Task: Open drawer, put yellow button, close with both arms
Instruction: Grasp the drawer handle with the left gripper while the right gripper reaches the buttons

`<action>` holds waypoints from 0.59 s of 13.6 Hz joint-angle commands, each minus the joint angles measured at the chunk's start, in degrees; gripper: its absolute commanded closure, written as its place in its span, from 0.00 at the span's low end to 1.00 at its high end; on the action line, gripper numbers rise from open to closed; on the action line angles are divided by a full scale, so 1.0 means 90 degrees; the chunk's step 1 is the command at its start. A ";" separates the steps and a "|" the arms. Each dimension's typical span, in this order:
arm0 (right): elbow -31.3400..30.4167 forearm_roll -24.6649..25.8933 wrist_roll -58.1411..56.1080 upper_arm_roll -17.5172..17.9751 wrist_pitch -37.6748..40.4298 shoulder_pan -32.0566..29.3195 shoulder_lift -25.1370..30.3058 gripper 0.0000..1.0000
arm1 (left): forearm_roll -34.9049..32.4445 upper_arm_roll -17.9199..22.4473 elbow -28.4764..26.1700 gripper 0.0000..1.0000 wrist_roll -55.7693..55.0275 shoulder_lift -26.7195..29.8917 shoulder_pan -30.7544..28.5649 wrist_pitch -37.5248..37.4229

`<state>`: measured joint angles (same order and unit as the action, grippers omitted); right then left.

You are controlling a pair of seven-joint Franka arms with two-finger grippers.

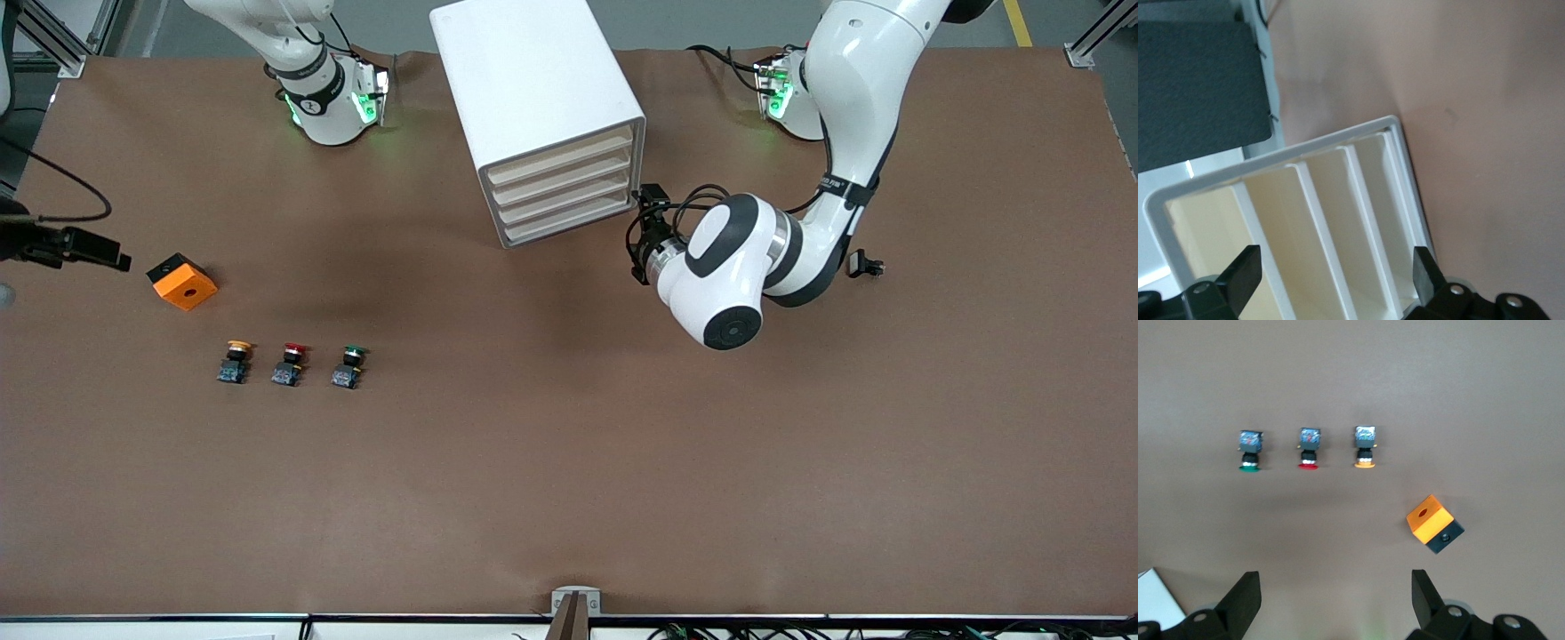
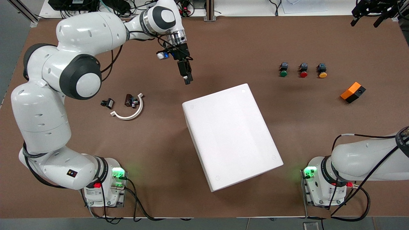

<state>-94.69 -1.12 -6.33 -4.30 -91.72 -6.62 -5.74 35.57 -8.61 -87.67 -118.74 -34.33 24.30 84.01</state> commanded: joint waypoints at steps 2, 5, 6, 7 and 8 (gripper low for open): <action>-0.0082 0.0037 -0.0048 0.0078 -0.0421 -0.0182 -0.0476 0.00 | 0.0636 0.0039 0.0452 0.00 -0.0798 -0.0529 0.0054 -0.0135; -0.0940 0.0027 0.0010 0.0078 -0.1610 -0.0299 -0.0515 0.00 | 0.0881 0.0049 0.0513 0.13 -0.1356 -0.0658 0.0259 -0.0135; -0.1262 0.0027 0.0020 0.0078 -0.2070 -0.0309 -0.0525 0.00 | 0.0997 0.0049 0.0513 0.17 -0.1570 -0.0658 0.0288 -0.0145; -0.1614 0.0027 0.0020 0.0078 -0.2616 -0.0319 -0.0544 0.00 | 0.1105 0.0039 0.0513 0.24 -0.1727 -0.0658 0.0298 -0.0145; -0.1869 0.0027 0.0030 0.0078 -0.3085 -0.0338 -0.0641 0.00 | 0.1232 0.0039 0.0513 0.29 -0.1825 -0.0648 0.0298 -0.0155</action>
<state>-106.08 -1.13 -6.35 -4.35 -112.90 -8.61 -11.80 44.55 -8.63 -84.63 -132.21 -39.85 26.63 83.99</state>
